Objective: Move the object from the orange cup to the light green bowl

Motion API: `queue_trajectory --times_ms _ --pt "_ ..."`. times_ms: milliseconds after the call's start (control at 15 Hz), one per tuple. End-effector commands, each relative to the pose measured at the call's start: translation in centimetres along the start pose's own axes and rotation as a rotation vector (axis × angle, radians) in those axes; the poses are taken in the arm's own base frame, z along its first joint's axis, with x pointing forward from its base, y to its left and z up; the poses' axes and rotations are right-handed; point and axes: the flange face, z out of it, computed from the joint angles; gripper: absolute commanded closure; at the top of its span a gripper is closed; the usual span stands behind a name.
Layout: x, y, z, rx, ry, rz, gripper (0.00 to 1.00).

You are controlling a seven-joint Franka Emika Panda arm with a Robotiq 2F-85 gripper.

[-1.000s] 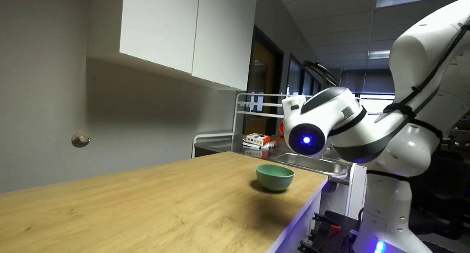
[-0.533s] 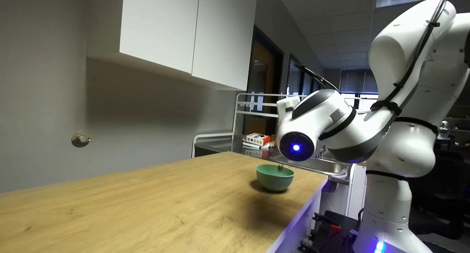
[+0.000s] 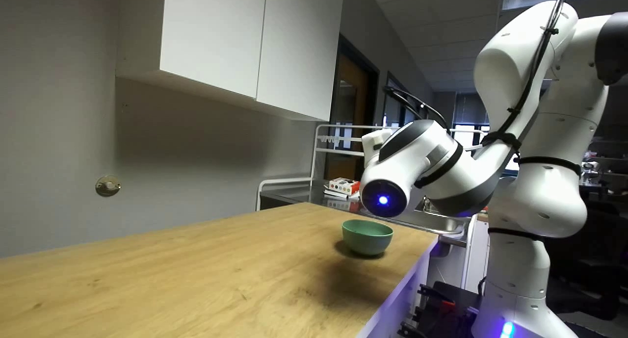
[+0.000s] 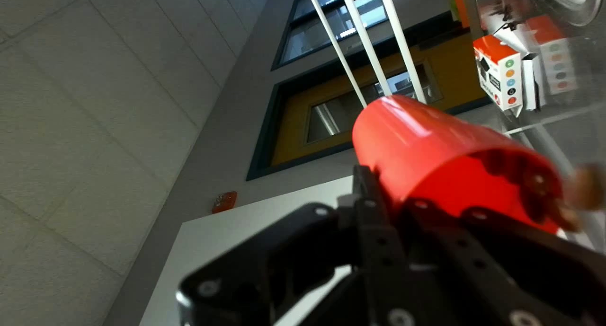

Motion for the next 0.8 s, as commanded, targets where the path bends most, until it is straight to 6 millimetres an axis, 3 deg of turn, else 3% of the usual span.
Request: queue_trajectory --times_ms 0,733 --pt "1.0 0.0 0.4 -0.025 -0.004 0.013 0.97" --pt "1.6 -0.1 2.2 -0.063 -0.012 0.015 0.97"
